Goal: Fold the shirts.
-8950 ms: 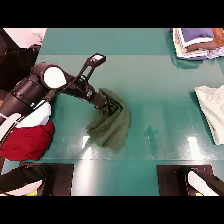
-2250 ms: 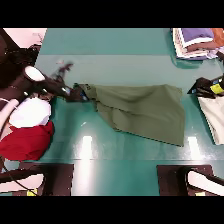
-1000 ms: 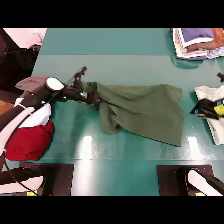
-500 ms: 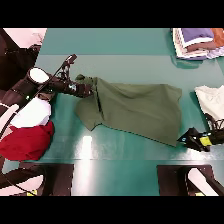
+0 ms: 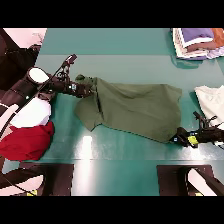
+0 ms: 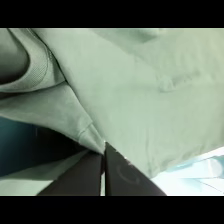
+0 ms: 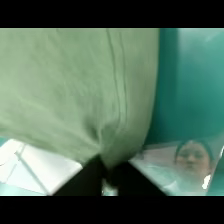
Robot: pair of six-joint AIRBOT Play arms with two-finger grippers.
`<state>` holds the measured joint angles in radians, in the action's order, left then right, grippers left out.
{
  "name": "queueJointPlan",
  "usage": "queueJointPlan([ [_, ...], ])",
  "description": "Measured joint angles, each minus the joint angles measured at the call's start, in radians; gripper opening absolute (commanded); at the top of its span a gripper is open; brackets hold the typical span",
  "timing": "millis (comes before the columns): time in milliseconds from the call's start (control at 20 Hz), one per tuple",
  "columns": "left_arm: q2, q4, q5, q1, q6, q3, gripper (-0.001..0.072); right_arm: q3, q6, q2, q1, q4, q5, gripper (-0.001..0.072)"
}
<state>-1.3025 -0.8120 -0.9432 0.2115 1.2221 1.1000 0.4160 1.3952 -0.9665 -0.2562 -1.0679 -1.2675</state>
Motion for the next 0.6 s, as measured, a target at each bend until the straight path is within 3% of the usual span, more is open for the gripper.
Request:
queueJointPlan([
  [250, 0.085, -0.079, -0.015, -0.044, 0.019, 0.068, 0.0024, 0.147, 0.016, 0.048, 0.063, -0.003, 0.014, 0.0015],
  [600, 0.305, -0.122, -0.058, -0.208, 0.033, 0.442, 0.0024, 0.760, 0.071, 0.177, 0.080, 0.002, 0.074, 0.0014],
])
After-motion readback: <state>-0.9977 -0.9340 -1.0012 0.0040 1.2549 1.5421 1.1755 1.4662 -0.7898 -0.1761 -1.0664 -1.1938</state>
